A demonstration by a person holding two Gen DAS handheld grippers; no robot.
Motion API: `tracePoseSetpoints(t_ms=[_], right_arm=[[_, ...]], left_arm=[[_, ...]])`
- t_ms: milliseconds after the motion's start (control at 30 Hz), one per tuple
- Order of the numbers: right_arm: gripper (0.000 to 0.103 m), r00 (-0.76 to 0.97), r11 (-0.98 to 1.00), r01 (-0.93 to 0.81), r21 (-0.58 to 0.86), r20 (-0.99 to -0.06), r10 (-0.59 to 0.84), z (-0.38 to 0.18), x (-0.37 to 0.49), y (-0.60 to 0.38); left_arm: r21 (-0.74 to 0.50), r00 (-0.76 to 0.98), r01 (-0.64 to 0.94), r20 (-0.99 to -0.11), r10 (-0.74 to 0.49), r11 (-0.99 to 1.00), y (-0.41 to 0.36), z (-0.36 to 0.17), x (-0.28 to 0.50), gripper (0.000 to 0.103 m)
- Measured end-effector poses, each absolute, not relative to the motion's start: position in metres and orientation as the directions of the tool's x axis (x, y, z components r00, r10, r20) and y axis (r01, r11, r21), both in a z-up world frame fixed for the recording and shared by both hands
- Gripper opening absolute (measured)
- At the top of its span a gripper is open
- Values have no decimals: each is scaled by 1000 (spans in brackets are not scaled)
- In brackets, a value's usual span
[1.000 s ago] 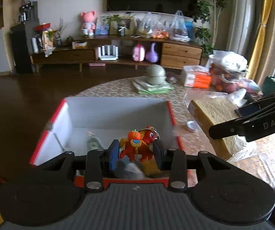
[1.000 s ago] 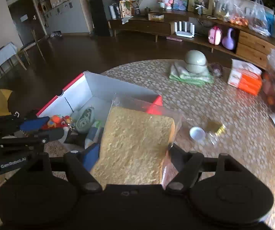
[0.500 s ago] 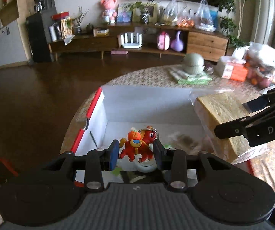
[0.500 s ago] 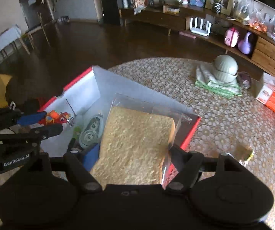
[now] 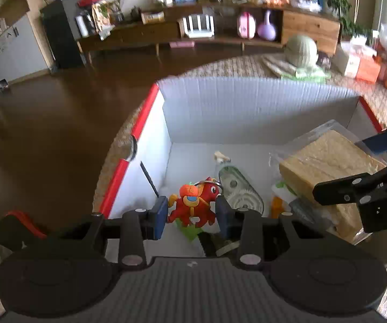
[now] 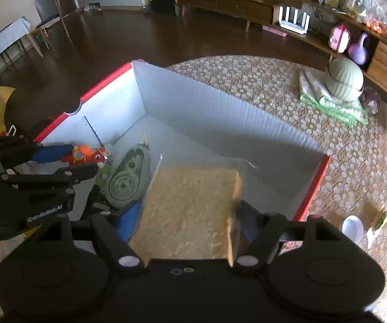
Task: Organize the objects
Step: 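Lower the bread bag and red toy into the red box and open both tools, then withdraw both open tools from the box toward the white cup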
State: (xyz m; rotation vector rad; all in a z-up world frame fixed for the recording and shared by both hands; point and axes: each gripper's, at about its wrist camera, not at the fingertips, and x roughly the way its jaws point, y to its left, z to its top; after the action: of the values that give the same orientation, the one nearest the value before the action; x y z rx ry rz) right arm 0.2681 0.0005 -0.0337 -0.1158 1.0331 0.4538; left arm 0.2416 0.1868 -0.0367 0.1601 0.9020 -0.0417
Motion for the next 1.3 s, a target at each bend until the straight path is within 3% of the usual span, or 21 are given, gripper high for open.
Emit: tracePoseSetpoints(t_ms=[333,400,467,533,967,1300], right_arm=[[81,428,899,-418,130,-845,321,-34,265,-1],[85,435,899,-417,131,-841,323,-31,264,-4],[86,444,900,-416,134,-833,329,-28,261,-7],[88,440,896,-415,156,-828,348,-24,258,-12],[92,474,873,-443,202,-774,420,16,219,-47],[92,500,870,-455,191,-753,427,33,182,-80]], left_arm=[[129,564,104,-824,48,986,184,-45,245,40],[120,563,90,-825,49,989,184,-45,244,45],[102,571,86,-820,35,991,185,-43,241,65],[104,582,84,-812,36,991,182,-41,239,71],[62,628,53,-778,15,997,173,-8,214,71],[17,683,123,-727,-72,992,143,31,176,71]])
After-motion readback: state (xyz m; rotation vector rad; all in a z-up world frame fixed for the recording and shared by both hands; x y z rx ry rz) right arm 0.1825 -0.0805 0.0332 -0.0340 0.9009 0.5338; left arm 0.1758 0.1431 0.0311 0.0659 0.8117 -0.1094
